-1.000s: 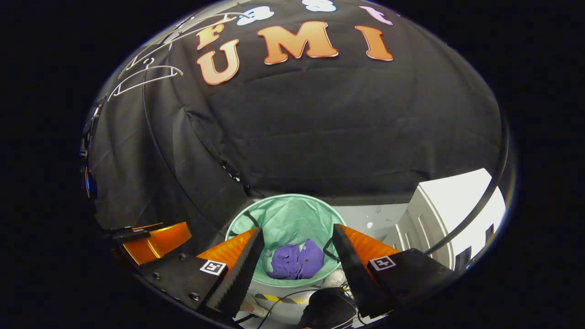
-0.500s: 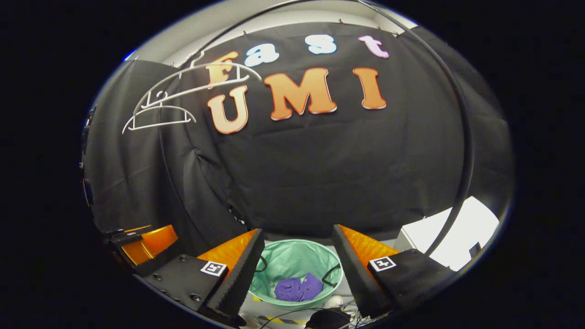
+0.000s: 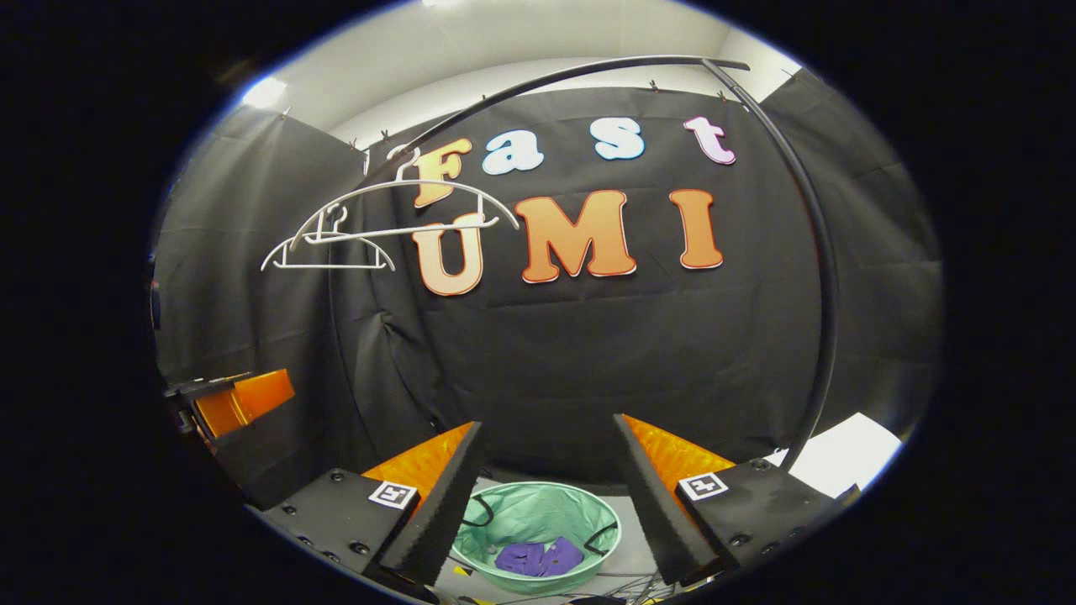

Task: Grasp the clothes on the hanger with both hands and then place them into the laundry hamper below.

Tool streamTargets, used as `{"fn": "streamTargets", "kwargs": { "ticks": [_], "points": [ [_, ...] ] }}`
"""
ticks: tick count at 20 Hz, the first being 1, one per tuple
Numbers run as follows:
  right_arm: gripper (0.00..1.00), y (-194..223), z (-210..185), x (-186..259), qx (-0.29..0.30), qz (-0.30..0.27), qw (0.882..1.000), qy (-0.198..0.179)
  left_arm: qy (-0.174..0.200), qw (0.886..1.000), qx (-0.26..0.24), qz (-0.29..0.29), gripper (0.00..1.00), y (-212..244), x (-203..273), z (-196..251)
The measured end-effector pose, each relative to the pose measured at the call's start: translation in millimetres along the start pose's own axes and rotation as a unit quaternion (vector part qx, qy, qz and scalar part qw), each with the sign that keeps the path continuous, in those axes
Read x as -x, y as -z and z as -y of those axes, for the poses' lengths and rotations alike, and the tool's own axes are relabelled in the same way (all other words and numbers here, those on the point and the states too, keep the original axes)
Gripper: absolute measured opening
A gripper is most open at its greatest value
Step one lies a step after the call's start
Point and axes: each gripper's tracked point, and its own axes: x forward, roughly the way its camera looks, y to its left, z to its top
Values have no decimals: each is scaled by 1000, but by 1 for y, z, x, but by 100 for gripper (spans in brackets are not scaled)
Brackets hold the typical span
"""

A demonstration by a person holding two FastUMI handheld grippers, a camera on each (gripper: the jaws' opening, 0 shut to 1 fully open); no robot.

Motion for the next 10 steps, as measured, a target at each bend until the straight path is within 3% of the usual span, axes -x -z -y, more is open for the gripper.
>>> {"fn": "streamTargets", "kwargs": {
  "ticks": [3, 4, 8, 10],
  "points": [
    [98, -12, 9, -4, -1, 13, 1000, 3, 5, 1000, 3, 8, 93, -4, 1, 4],
    [89, -13, 13, -3, 3, 15, 1000, 7, 6, 1000, 6, 6, 93, -2, 0, 4],
    [89, -21, 19, 5, 14, 26, 999, 21, 12, 1000, 17, -7, 95, 4, -2, 0],
    [100, -23, 20, 7, 14, 29, 999, 27, 11, 1000, 9, -9, 93, 4, -2, -1]
  ]
}}
